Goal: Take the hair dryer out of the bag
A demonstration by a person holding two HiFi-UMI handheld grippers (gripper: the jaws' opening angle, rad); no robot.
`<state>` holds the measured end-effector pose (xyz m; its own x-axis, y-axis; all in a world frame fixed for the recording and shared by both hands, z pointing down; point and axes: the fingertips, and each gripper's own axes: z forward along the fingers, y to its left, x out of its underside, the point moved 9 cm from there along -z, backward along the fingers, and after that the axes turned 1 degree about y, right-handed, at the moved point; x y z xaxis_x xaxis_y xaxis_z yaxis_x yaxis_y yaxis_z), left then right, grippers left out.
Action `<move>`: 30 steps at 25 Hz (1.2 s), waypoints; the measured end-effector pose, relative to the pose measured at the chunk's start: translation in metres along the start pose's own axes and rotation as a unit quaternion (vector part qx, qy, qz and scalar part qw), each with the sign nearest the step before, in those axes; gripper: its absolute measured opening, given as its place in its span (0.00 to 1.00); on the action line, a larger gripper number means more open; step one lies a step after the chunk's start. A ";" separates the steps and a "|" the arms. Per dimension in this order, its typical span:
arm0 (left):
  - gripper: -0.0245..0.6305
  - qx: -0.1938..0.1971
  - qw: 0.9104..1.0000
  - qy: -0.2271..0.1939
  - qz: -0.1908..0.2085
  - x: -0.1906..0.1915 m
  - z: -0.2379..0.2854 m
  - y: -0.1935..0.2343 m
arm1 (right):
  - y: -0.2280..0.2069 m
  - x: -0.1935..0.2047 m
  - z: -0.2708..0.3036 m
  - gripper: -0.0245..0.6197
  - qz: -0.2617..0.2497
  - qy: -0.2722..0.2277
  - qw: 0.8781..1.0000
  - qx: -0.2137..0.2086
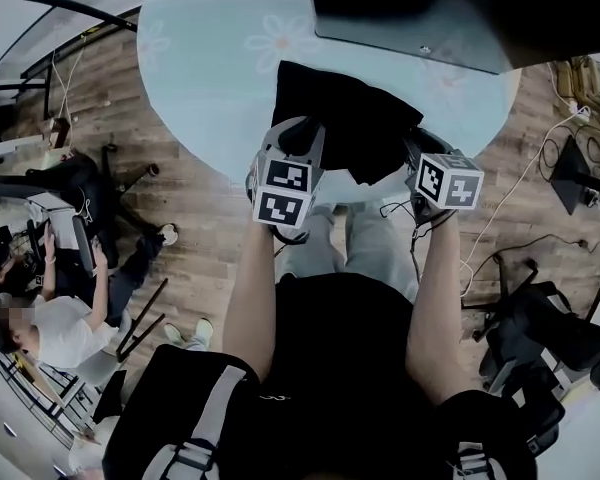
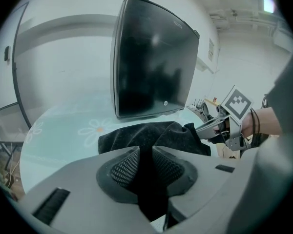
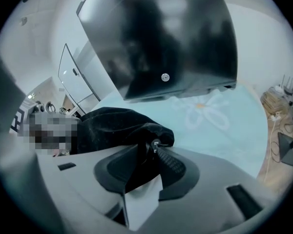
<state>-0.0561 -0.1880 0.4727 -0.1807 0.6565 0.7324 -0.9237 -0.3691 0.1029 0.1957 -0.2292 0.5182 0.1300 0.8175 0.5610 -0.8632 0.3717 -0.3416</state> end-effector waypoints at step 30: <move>0.08 -0.118 0.987 0.109 0.006 0.073 -0.007 0.037 | 0.007 -0.035 -0.015 0.09 0.003 -0.005 1.000 -0.018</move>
<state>-0.1057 -0.1491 0.5248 -0.2371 0.7882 0.5680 -0.9693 -0.2314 -0.0836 0.1928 -0.2487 0.4845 0.1199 0.8150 0.5669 -0.8455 0.3831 -0.3720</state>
